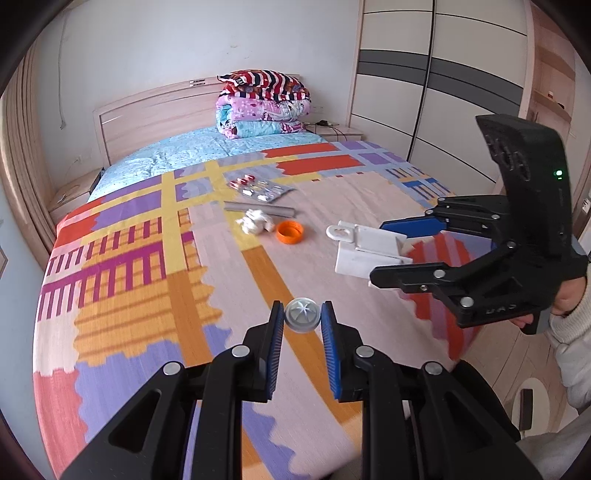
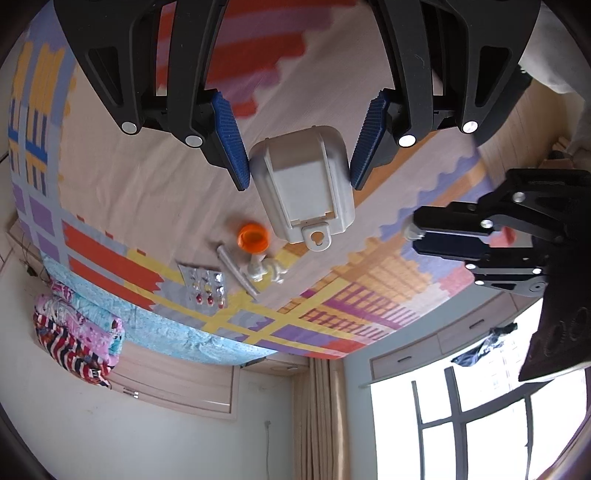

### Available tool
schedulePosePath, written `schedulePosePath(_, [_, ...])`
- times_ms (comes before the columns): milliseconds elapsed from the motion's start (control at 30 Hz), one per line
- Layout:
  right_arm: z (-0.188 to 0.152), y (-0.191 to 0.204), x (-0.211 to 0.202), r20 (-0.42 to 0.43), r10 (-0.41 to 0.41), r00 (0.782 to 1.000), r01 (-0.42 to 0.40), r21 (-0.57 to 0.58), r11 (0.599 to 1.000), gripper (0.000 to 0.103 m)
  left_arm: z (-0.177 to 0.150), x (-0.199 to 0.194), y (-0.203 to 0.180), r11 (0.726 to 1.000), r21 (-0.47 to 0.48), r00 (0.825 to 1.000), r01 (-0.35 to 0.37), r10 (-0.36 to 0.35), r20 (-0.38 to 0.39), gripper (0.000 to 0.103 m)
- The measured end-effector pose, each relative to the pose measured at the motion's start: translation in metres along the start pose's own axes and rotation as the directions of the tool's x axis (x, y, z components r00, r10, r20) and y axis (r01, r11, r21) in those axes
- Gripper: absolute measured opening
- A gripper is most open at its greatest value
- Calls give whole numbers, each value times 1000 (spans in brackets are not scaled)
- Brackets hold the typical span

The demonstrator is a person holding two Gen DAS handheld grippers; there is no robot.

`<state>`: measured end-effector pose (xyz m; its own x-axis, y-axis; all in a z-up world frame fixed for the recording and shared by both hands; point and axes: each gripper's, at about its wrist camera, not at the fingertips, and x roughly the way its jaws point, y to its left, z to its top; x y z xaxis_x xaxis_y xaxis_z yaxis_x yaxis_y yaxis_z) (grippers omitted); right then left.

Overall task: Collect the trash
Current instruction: 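Carry the clear cap and white holder down over the black trash bin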

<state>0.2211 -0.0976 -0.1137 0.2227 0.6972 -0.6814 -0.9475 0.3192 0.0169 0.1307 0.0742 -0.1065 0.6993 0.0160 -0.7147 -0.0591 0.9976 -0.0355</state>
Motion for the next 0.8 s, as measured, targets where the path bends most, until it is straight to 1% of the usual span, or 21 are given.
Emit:
schedulePosePath(200, [-18, 16, -23, 14, -16, 1000, 16, 22, 1000, 56, -20, -19, -28, 998, 50, 1000, -29, 28, 9, 20])
schedulePosePath(433, [-48, 32, -44, 9, -17, 1000, 16, 62, 998, 56, -46, -32, -55, 997, 72, 1000, -14, 14, 2, 20])
schedulePosePath(633, [-84, 48, -48, -27, -6, 1000, 9, 78, 997, 56, -73, -33, -68, 997, 77, 999, 16, -13, -41, 20])
schedulePosePath(800, [-113, 62, -40, -79, 15, 997, -7, 95, 995, 56, -101, -21, -76, 997, 65, 993, 50, -43, -106, 20])
